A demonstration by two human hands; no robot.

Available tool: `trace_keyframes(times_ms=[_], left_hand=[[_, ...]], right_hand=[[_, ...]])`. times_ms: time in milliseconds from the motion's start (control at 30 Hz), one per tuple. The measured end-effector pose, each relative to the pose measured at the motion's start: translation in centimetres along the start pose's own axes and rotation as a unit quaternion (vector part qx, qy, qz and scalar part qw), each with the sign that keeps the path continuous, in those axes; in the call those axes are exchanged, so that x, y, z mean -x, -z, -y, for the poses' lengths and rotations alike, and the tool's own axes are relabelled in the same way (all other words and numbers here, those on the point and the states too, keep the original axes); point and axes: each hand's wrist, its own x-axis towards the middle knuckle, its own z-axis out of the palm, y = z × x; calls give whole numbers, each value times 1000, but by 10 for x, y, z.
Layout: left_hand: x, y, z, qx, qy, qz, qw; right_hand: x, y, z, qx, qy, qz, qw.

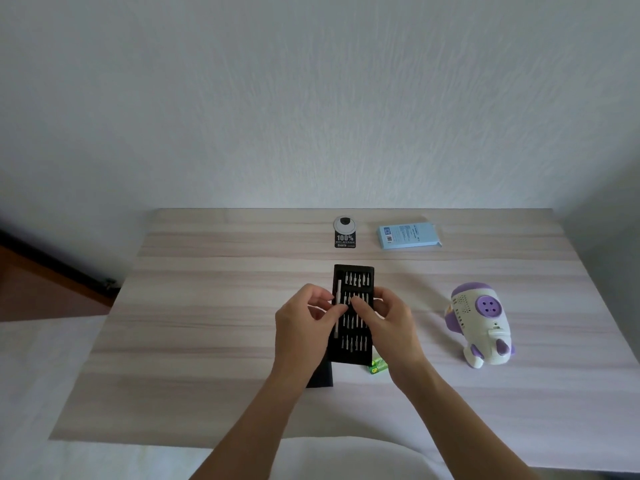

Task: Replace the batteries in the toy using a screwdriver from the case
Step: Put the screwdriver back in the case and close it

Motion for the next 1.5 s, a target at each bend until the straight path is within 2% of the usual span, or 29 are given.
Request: trace_keyframes(times_ms=[167,267,633,767,967,1067,1200,1400,1500], left_hand=[[-2,1,6,141,101,75,982],[3,1,2,204,121,101,966],[8,6,6,185,143,76,969],[12,9,8,240,178,72,952],[21,22,19,303,210,122,921],[23,33,32,310,195,139,920],[20,43,57,285,206,97,931],[13,60,101,289,241,95,922],[4,66,132,245,263,79,930]], right_hand=[[1,2,7,-28,9,15,999],[4,3,7,-31,4,31,999],[11,-1,6,-37,-7,76,996],[12,-3,2,-31,-13,84,996],[9,-13,-8,19,-4,73,997],[8,-21,-15,30,-14,79,996],[8,-36,-26,46,-52,111,991],[3,-69,-50,135,-69,123,981],[-4,-93,-72,183,-106,116,970]])
